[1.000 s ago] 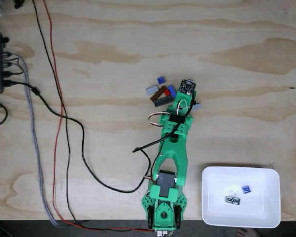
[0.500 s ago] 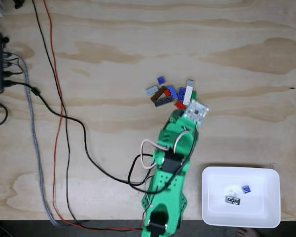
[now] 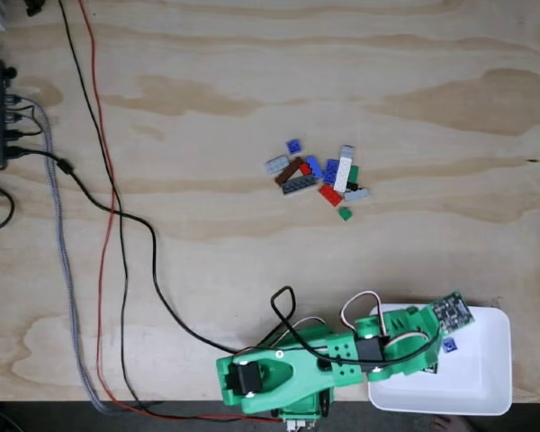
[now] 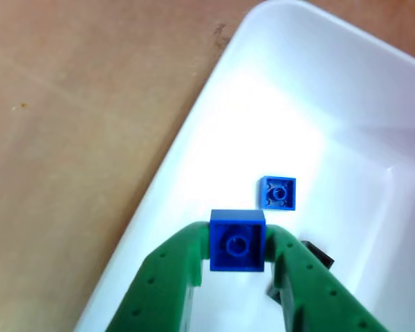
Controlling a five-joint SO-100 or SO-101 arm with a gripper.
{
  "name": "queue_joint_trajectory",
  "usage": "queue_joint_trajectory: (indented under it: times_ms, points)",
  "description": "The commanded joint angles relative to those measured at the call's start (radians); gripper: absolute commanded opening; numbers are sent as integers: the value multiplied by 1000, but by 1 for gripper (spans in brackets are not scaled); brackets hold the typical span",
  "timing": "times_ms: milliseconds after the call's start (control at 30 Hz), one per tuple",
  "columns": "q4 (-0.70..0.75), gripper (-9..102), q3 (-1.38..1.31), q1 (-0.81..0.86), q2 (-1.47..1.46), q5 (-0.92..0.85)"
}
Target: Put all lego bricks in the bin.
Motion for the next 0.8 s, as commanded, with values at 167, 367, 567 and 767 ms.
queue_joint_trajectory:
  times_ms: [167, 367, 567, 767]
  points:
    - [-9, 26, -6, -17, 48, 26]
    - [249, 23, -528, -477, -267, 222]
    - [-109, 15, -505, -966, -733, 72]
    - [-371, 16, -310, -1158, -856, 38]
